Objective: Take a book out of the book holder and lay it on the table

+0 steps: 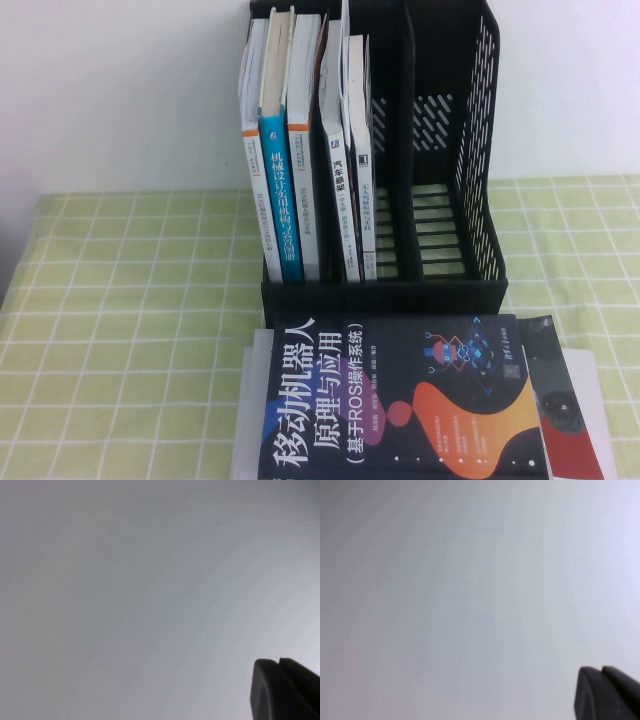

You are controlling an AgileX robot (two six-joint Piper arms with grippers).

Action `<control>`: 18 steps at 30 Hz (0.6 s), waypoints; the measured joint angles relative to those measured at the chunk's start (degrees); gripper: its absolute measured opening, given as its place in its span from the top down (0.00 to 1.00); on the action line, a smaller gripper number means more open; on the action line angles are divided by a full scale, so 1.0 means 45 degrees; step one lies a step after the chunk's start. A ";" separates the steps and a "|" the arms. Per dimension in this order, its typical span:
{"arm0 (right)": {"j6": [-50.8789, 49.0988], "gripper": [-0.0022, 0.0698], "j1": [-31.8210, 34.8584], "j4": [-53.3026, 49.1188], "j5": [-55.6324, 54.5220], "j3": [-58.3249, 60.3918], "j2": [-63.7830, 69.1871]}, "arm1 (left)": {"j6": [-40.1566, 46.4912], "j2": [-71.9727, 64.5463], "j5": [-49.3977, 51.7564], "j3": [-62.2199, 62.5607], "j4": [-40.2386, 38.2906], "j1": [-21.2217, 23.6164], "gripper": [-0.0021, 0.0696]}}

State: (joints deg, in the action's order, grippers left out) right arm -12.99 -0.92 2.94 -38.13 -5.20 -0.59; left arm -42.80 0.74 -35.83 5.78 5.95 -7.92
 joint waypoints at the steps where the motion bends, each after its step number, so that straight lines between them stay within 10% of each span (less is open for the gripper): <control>1: -0.0153 0.97 0.0000 -0.0387 0.0000 -0.0554 0.0000 | -0.0057 0.0000 0.0910 0.0607 -0.0130 0.0000 0.97; 18: -0.1020 0.97 -0.0027 -0.2028 1.3044 -1.0275 0.4431 | 0.1879 -0.5703 1.4642 0.8286 -0.0282 0.0000 0.97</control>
State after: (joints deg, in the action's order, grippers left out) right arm -17.58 -1.04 -6.19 20.57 -51.44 19.35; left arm -34.34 -24.92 30.05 43.07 4.68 -7.92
